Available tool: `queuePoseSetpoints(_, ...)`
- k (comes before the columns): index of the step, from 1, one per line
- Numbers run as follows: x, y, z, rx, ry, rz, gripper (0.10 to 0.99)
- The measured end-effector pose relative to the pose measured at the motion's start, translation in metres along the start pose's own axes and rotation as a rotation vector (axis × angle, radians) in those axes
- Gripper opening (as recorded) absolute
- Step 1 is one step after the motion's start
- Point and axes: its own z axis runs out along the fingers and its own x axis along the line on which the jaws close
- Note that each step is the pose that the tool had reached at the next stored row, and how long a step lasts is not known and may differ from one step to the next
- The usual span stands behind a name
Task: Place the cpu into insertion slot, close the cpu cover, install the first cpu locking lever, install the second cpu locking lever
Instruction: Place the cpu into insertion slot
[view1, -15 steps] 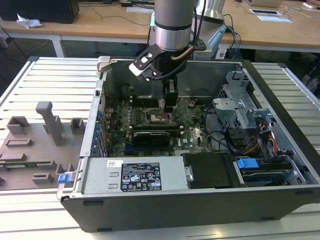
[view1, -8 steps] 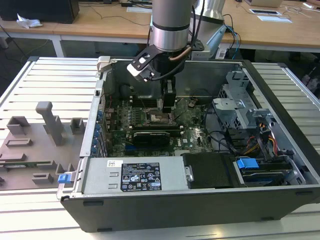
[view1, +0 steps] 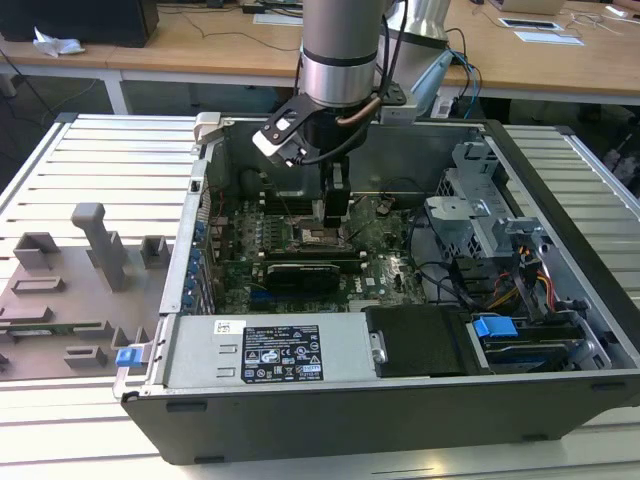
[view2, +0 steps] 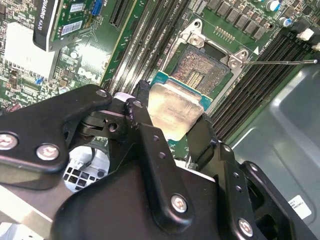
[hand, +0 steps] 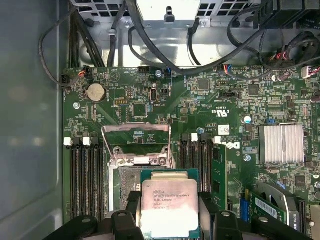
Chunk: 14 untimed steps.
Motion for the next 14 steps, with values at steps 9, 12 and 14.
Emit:
queuePoseSetpoints(9,0.0001,-0.0004,0.0084,0.000,0.0000,0.000,0.545)
queuePoseSetpoints(12,0.0001,-0.0005,0.0114,0.000,0.0001,0.000,0.545)
queuePoseSetpoints(14,0.0001,-0.0006,0.0130,0.000,0.0000,0.000,0.545)
